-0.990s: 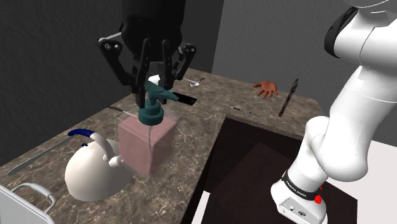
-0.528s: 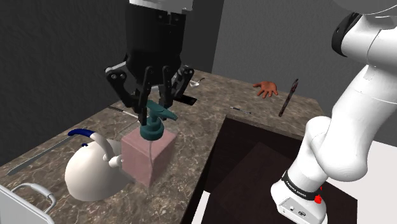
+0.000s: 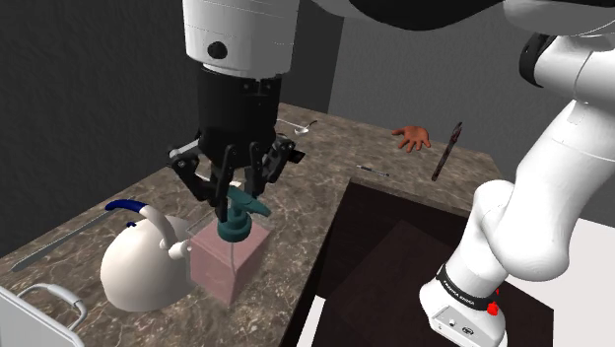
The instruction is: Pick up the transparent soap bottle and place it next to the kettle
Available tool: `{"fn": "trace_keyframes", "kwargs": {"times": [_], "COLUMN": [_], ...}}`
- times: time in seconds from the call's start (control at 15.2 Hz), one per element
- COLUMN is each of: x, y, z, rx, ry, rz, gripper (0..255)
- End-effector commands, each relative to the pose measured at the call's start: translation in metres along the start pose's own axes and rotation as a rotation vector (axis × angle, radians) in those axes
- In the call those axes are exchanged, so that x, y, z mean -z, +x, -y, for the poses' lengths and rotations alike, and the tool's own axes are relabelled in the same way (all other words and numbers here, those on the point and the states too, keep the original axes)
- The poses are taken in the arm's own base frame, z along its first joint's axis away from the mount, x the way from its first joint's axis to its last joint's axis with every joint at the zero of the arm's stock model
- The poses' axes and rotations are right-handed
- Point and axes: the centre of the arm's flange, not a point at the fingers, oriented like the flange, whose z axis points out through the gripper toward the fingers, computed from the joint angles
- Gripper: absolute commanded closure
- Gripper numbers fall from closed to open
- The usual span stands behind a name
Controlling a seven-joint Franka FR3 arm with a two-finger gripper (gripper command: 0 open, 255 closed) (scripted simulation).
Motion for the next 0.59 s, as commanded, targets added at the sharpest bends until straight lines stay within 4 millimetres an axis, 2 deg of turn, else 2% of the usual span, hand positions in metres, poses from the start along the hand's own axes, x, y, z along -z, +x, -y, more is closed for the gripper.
{"fn": "trace_keyframes", "kwargs": {"times": [0.0,0.53], "x": [-0.01,-0.052], "y": [-0.001,-0.001], "z": [-0.002,-0.005], "rx": [0.0,0.0], "ry": [0.001,0.001], "rz": [0.0,0.0], "gripper": [255,255]}}
